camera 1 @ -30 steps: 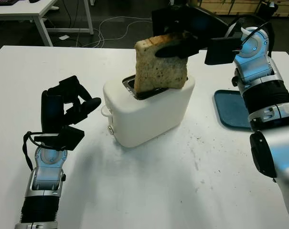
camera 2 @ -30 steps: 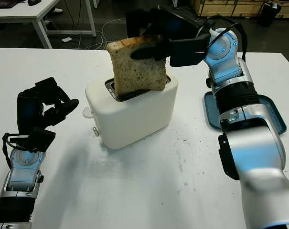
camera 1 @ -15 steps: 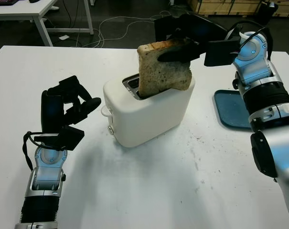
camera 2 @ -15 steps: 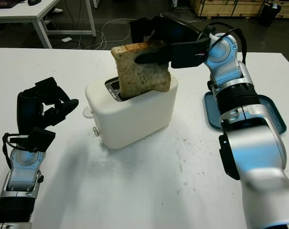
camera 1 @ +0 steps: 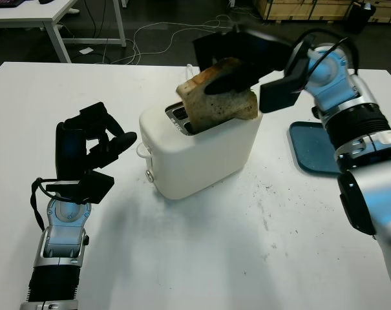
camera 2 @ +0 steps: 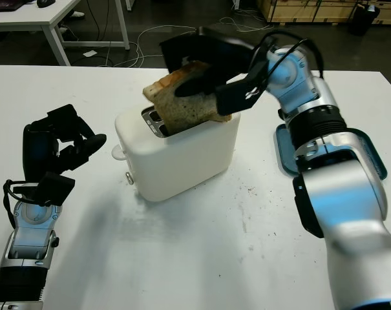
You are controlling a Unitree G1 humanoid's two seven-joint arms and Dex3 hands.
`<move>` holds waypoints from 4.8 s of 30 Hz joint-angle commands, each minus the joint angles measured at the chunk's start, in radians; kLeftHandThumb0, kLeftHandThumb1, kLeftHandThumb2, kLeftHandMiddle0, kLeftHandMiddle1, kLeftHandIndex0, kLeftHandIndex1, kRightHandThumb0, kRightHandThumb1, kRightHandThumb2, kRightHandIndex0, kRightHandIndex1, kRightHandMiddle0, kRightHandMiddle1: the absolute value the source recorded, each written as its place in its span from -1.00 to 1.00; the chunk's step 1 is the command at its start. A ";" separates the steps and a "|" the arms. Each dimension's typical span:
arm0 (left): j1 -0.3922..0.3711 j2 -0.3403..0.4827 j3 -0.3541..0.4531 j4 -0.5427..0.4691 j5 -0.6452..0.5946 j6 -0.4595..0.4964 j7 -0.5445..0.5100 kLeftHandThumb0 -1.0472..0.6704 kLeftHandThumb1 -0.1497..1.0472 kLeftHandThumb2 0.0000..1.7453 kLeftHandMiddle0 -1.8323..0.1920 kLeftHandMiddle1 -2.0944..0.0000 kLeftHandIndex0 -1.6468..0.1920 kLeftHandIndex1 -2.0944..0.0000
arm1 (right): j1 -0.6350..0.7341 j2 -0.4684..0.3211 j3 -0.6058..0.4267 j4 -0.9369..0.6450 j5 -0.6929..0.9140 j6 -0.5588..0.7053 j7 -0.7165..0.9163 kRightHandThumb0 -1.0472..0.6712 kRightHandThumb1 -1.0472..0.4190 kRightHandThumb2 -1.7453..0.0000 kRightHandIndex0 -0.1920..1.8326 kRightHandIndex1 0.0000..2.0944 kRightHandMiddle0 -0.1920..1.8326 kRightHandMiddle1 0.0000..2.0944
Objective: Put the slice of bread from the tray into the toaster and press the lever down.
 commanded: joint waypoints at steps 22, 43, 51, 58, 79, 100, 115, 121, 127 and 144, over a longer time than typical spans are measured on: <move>0.004 -0.009 0.002 -0.020 0.016 0.005 0.013 -0.79 0.79 -0.82 -0.42 -0.67 -0.30 -0.55 | -0.046 0.040 0.045 0.039 -0.069 -0.104 -0.128 -0.36 -0.83 0.59 0.37 0.67 0.08 0.67; 0.007 -0.008 0.006 -0.016 0.018 -0.003 0.017 -0.79 0.79 -0.81 -0.42 -0.67 -0.30 -0.57 | -0.025 -0.043 0.052 0.072 -0.091 -0.095 -0.094 -0.56 -0.83 0.73 0.27 0.66 0.03 0.59; 0.004 -0.008 0.005 -0.006 0.008 -0.010 0.011 -0.78 0.79 -0.82 -0.42 -0.67 -0.30 -0.60 | -0.038 -0.099 0.075 0.047 -0.112 -0.076 -0.029 -0.73 -0.83 0.87 -0.16 -0.77 0.05 -0.87; 0.008 -0.009 0.006 -0.009 0.010 -0.006 0.013 -0.78 0.79 -0.82 -0.43 -0.67 -0.30 -0.59 | -0.040 -0.103 0.064 0.026 -0.092 -0.073 -0.019 -0.71 -0.83 0.89 -0.33 -0.89 -0.13 -1.00; 0.011 -0.013 0.003 -0.018 0.028 0.006 0.022 -0.78 0.79 -0.80 -0.43 -0.66 -0.30 -0.59 | -0.026 -0.075 -0.006 0.017 -0.075 -0.012 -0.192 -0.50 -0.82 0.98 0.05 0.22 -0.05 0.02; 0.001 -0.009 0.001 -0.019 0.013 0.011 0.003 -0.79 0.79 -0.82 -0.42 -0.66 -0.30 -0.57 | 0.053 -0.166 -0.193 -0.097 0.216 0.510 0.247 -0.99 -0.73 0.99 -0.81 -1.00 -0.80 -1.00; 0.001 -0.011 0.003 -0.014 0.013 0.002 0.005 -0.79 0.79 -0.82 -0.42 -0.67 -0.31 -0.57 | 0.287 -0.117 -0.202 -0.425 0.261 0.815 0.257 -0.87 -0.75 1.00 -0.72 -0.95 -0.69 -0.95; 0.005 -0.014 0.006 -0.016 0.003 0.006 0.002 -0.78 0.79 -0.83 -0.43 -0.66 -0.32 -0.57 | 0.309 -0.106 -0.176 -0.481 0.252 0.863 0.276 -0.88 -0.73 1.00 -0.64 -0.90 -0.63 -0.93; 0.003 -0.009 0.005 -0.008 0.012 -0.002 0.007 -0.78 0.79 -0.82 -0.43 -0.66 -0.31 -0.56 | 0.306 -0.121 -0.137 -0.533 0.220 0.880 0.281 -0.87 -0.72 1.00 -0.62 -0.87 -0.59 -0.92; 0.007 -0.014 0.007 -0.011 0.006 -0.004 0.009 -0.77 0.79 -0.83 -0.42 -0.67 -0.29 -0.60 | 0.371 -0.077 -0.133 -0.582 0.181 0.750 0.120 -0.59 -0.72 0.99 0.01 -0.46 0.02 -0.67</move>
